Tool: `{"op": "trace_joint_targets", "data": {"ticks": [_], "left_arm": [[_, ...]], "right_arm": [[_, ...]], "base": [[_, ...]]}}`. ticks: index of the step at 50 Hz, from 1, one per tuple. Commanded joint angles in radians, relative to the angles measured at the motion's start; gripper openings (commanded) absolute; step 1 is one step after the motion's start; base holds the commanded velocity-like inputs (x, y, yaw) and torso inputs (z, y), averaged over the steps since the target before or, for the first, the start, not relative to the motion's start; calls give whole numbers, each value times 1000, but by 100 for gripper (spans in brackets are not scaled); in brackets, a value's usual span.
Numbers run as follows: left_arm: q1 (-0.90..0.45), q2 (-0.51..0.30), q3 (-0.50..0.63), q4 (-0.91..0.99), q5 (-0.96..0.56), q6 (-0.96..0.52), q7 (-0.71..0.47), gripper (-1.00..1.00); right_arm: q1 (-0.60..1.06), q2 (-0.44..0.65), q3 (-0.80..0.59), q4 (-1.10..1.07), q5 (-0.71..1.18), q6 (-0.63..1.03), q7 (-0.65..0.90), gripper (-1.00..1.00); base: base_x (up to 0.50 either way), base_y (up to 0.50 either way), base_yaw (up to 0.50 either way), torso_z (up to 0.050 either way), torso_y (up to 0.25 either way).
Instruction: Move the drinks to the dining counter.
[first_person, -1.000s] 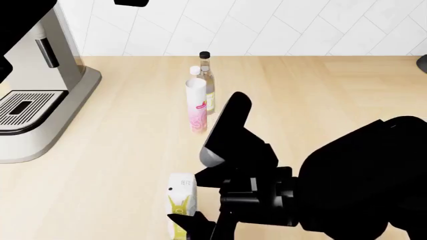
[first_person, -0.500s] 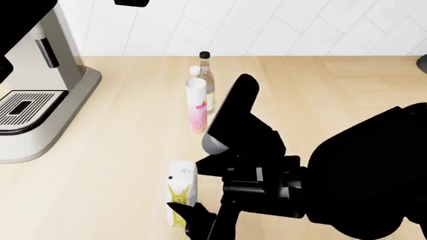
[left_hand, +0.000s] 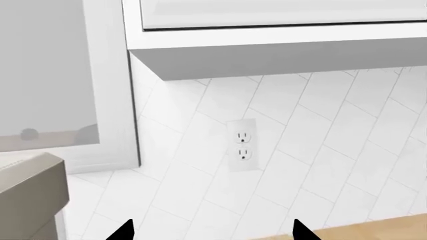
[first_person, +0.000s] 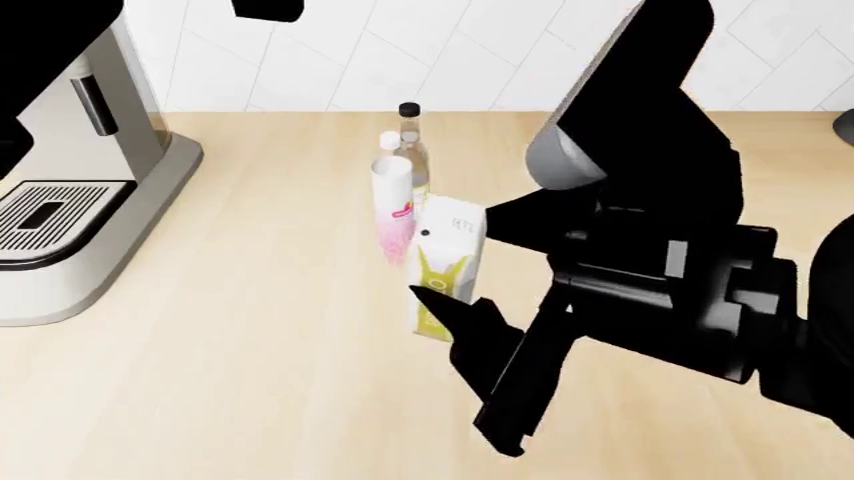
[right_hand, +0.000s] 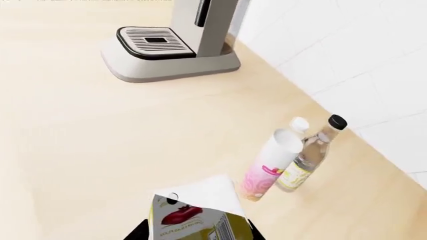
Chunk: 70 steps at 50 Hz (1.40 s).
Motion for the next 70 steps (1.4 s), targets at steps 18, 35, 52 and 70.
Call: {"op": "trace_joint_targets", "data": {"ticks": [18, 35, 52, 70], "left_arm": [[119, 38, 60, 7, 59, 17, 39, 100], [202, 56, 101, -11, 113, 27, 75, 100], [274, 87, 114, -9, 109, 67, 93, 100], [367, 121, 107, 8, 122, 136, 139, 100]], "right_arm": [[119, 151, 7, 21, 35, -8, 115, -100], [129, 144, -15, 29, 24, 5, 116, -100], [117, 141, -17, 29, 8, 1, 101, -100], [129, 166, -27, 27, 16, -4, 119, -100]], "base": [[0, 0, 0, 0, 1], [0, 0, 0, 0, 1], [0, 0, 0, 0, 1], [0, 0, 0, 0, 1]]}}
